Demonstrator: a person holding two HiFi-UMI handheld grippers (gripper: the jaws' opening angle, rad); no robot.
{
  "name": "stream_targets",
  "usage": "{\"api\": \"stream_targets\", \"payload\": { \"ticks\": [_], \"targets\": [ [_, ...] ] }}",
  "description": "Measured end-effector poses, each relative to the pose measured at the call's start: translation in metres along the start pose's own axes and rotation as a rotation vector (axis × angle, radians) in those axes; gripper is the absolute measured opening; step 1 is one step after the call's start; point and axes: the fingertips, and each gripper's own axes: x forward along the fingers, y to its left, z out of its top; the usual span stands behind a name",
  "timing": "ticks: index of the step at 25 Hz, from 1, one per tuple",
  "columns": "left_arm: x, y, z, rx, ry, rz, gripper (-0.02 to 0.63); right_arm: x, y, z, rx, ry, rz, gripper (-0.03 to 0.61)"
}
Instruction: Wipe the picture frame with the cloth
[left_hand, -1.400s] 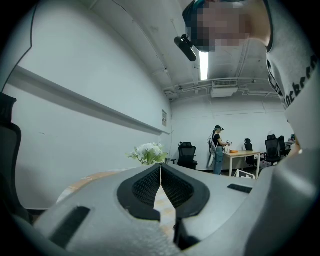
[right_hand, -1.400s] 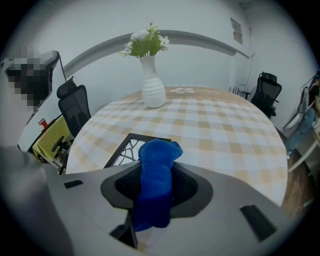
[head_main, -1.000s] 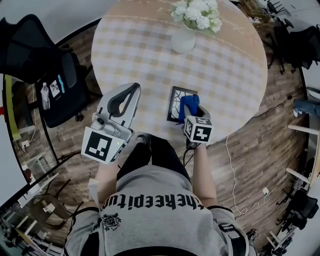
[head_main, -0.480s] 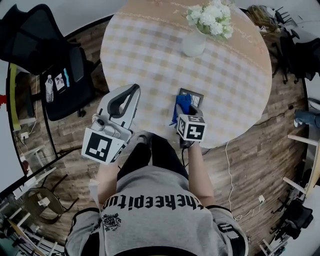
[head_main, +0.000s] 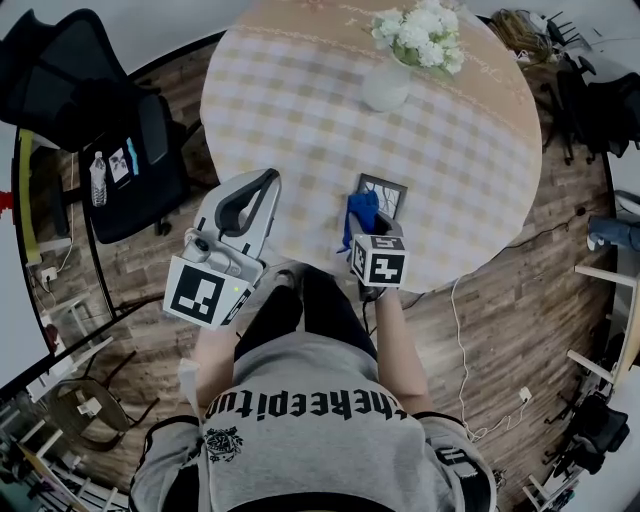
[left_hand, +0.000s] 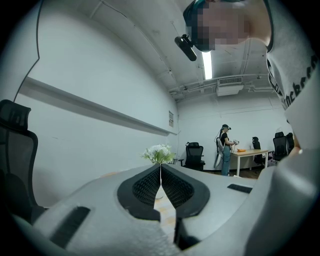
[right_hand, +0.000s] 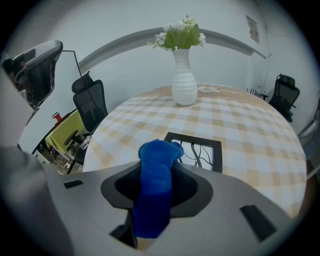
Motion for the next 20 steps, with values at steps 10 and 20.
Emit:
{"api": "stream_targets", "payload": {
  "ticks": [10, 20],
  "targets": [
    [0.003, -0.012, 0.002, 0.002, -0.006, -0.04, 0.017, -0.014, 0.007, -0.016, -0.004, -0.002, 0.014, 0.144],
    [0.011, -0.026, 0.004, 0.012, -0.01, -0.079, 0.017, -0.023, -0.028, -0.022, 0.04, -0.019, -0.055, 0.144]
  ]
}}
